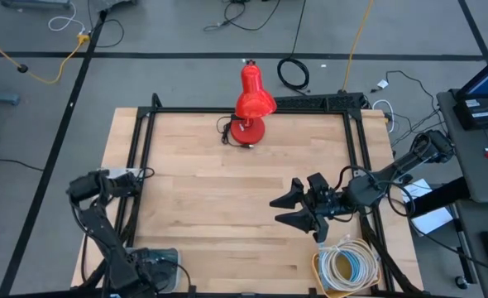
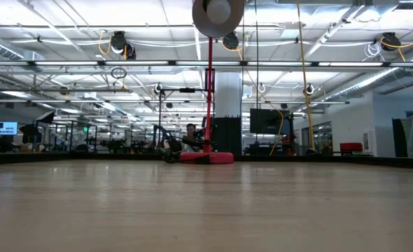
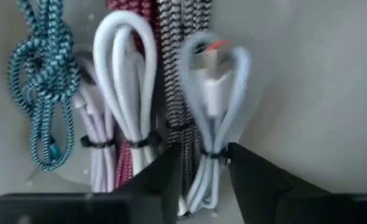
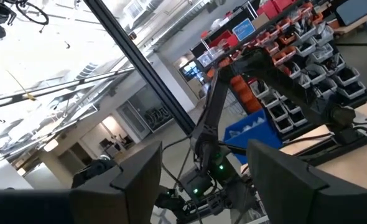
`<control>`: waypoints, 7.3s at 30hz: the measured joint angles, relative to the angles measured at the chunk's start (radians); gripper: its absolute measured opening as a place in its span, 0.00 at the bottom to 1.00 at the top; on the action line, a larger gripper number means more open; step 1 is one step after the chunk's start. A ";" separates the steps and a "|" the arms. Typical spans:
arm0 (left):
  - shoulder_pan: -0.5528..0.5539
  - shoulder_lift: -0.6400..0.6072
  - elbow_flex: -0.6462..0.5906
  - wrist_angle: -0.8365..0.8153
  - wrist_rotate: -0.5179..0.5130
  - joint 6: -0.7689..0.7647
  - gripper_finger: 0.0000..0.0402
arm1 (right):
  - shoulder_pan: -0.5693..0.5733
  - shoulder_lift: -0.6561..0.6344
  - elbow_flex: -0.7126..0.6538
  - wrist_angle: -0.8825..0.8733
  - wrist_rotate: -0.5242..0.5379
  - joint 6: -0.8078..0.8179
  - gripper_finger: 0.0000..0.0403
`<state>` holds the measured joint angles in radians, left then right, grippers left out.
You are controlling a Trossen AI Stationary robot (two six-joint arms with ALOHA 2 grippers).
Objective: Pick & Place USB Port
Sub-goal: Put the light blue charger cable into the white bin, then return to Home Position
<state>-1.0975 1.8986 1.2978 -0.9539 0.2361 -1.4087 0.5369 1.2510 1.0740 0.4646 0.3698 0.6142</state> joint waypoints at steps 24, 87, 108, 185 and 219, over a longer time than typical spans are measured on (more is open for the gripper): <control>-0.002 -0.678 0.002 -0.252 -1.311 -0.373 0.27 | -0.020 -0.007 0.000 -0.003 -0.025 0.005 0.55; 0.248 -1.500 -1.006 -0.343 -1.706 -0.713 0.00 | -0.898 -1.198 -0.933 -0.695 -0.318 -0.145 0.00; 0.345 -1.498 -1.004 -0.316 -1.665 -0.653 0.01 | -0.911 -1.188 -0.958 -0.652 -0.318 -0.078 0.00; 0.994 -1.413 -1.063 0.439 -0.873 0.645 0.06 | -0.910 -1.187 -0.959 -0.378 -0.319 -0.076 0.00; 1.267 -1.327 -1.285 1.038 -0.526 1.064 0.06 | -0.910 -1.185 -0.959 -0.377 -0.319 -0.076 0.00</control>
<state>0.1699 0.5720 0.0124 0.0845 -0.2901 -0.3450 -0.3733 0.0662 0.1150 0.0872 0.0513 0.5381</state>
